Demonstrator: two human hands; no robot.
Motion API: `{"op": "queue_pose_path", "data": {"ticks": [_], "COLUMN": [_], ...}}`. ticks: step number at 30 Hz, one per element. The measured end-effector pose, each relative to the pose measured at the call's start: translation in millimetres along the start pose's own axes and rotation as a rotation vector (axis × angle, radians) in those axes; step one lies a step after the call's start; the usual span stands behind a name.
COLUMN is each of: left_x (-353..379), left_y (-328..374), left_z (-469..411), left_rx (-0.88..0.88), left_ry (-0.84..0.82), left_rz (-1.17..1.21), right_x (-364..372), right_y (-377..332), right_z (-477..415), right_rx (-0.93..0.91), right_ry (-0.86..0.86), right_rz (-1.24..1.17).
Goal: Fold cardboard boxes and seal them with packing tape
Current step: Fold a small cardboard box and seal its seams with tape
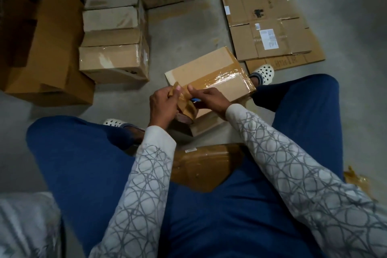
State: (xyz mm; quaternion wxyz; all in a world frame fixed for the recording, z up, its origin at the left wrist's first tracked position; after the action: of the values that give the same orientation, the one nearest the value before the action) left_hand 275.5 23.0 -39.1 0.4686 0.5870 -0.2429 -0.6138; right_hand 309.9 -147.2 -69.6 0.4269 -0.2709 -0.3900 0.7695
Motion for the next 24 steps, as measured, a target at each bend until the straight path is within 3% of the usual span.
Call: {"op": "queue_pose_path", "data": {"ticks": [7, 12, 17, 24], "left_x": [-18, -13, 0, -3], "left_y": [5, -6, -23, -28], "left_z": [-29, -60, -82, -108], "left_rx": [-0.085, -0.068, -0.029, 0.12], "left_ry": [-0.149, -0.212, -0.201, -0.005], "left_rz": [0.414, 0.302, 0.295, 0.008], "right_x": [4, 12, 20, 13], "right_y": [15, 23, 25, 14], "right_z": [12, 5, -7, -8], "right_rx": [-0.074, -0.031, -0.056, -0.082], "right_ry": [-0.022, 0.022, 0.009, 0.103], "right_rz": [-0.16, -0.152, 0.008, 0.069]}}
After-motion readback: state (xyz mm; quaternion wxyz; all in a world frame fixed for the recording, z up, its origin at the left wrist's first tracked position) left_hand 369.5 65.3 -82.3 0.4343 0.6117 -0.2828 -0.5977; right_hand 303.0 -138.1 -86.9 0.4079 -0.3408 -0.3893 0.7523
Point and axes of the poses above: each hand's wrist, its own z-axis away from the middle knuckle, its own x-axis out of the palm, y = z × x, the point moved 5 cm from there along -z, towards the middle knuckle, and after that the axes turned 2 degrees about x, right-handed, at the moved point
